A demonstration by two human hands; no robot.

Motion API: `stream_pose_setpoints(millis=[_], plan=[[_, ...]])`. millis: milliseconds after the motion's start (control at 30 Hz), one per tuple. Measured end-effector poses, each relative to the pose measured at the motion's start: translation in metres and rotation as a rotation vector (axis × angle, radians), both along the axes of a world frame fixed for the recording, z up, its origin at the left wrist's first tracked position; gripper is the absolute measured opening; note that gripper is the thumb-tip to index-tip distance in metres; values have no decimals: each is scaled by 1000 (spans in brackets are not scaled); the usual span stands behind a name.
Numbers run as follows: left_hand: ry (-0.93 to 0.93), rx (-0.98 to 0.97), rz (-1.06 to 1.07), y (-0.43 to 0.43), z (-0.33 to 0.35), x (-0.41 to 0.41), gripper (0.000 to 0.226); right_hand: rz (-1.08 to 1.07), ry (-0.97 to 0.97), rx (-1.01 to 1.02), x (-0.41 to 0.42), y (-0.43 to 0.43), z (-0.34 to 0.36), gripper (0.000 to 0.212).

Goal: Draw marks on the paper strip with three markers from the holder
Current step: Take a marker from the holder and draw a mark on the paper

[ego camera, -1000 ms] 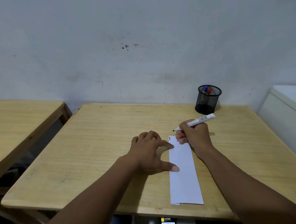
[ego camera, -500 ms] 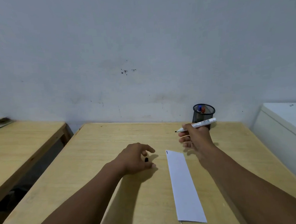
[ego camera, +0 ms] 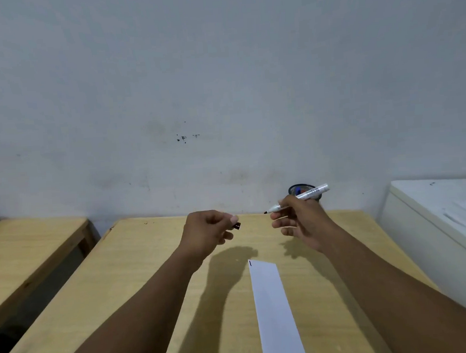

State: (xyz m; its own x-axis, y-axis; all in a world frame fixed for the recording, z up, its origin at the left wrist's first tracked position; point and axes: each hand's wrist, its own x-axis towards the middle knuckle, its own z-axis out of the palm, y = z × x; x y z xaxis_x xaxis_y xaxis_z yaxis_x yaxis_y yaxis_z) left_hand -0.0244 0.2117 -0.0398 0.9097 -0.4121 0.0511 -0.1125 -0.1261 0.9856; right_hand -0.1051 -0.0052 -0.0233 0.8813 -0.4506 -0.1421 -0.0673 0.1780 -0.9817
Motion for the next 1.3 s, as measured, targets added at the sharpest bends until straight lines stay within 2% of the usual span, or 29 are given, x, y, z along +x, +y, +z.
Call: stream_pose_setpoints(millis=[233, 367, 633, 733, 833, 933, 1000, 1067, 1133, 1233, 1300], plan=[[258, -314, 52, -50, 20, -6, 24, 2, -123, 117, -1, -2, 10, 12], [316, -373, 57, -66, 19, -13, 28, -12, -168, 168, -2, -3, 12, 10], [338, -447, 109, -77, 2, -12, 27, 2, -136, 190, -7, 5, 5, 12], [254, -359, 52, -126, 6, 1, 24, -77, -167, 260, 6, -38, -2, 13], [151, -334, 57, -133, 20, 8, 22, -47, -175, 331, 8, -39, 5, 11], [26, -249, 54, -132, 26, 19, 17, -6, -135, 309, 11, -39, 11, 12], [-48, -180, 53, -132, 29, 21, 16, 24, -51, 238, 13, -51, 15, 23], [-89, -175, 68, -136, 33, 22, 15, 33, 54, 148, 11, -66, 21, 43], [-133, -176, 114, -142, 40, 24, 14, -66, 137, 78, 8, -89, 24, 58], [-240, -118, 145, -158, 52, 32, 14, -233, 221, -69, 0, -127, 26, 58], [-339, -36, 142, -170, 55, 38, 13, -257, 268, -203, -5, -143, 26, 52]])
